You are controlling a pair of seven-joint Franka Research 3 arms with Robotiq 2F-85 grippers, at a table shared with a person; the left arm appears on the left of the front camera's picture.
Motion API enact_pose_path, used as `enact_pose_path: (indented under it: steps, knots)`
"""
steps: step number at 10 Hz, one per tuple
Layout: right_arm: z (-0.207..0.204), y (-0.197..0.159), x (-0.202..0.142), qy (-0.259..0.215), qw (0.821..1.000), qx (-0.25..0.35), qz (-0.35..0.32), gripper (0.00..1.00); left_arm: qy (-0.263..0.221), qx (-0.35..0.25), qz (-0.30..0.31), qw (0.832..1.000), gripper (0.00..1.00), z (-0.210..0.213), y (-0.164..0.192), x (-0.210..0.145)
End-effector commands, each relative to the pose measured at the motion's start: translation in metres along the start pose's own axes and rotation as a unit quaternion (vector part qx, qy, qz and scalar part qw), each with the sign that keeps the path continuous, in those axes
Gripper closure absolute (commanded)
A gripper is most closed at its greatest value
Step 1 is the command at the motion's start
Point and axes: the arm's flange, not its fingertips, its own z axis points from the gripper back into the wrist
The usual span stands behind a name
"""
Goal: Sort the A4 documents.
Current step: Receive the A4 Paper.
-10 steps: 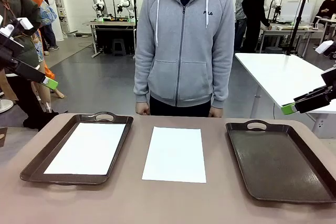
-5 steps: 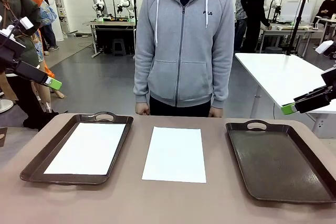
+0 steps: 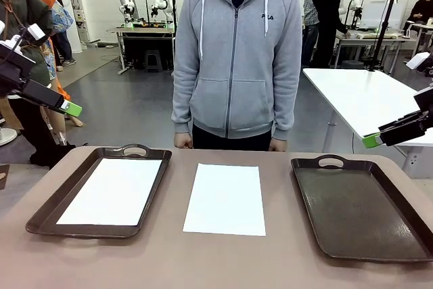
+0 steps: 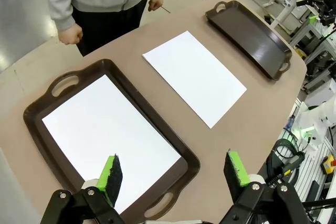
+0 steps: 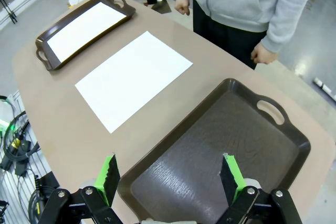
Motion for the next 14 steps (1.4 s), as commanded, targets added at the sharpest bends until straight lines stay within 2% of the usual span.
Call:
enact_pose_path:
  steps: [1,2,3,14]
  knots:
    - [-0.0017,-0.0010,-0.0009,-0.003,1.000,0.008,-0.001,0.00,-0.009,-0.018,-0.001,1.000,0.00,0.0015,0.0028,0.0001]
    - [-0.0017,-0.0010,-0.0009,-0.003,1.000,0.008,-0.001,0.00,-0.012,-0.029,-0.004,1.000,0.00,0.0010,0.0019,0.0006]
    - [-0.0017,-0.0010,-0.0009,-0.003,1.000,0.008,-0.001,0.00,0.001,-0.003,0.001,1.000,0.00,0.0000,-0.0004,-0.0003]
    - [-0.0017,-0.0010,-0.0009,-0.003,1.000,0.008,-0.001,0.00,0.001,-0.003,0.001,1.000,0.00,0.0000,-0.0004,-0.0003]
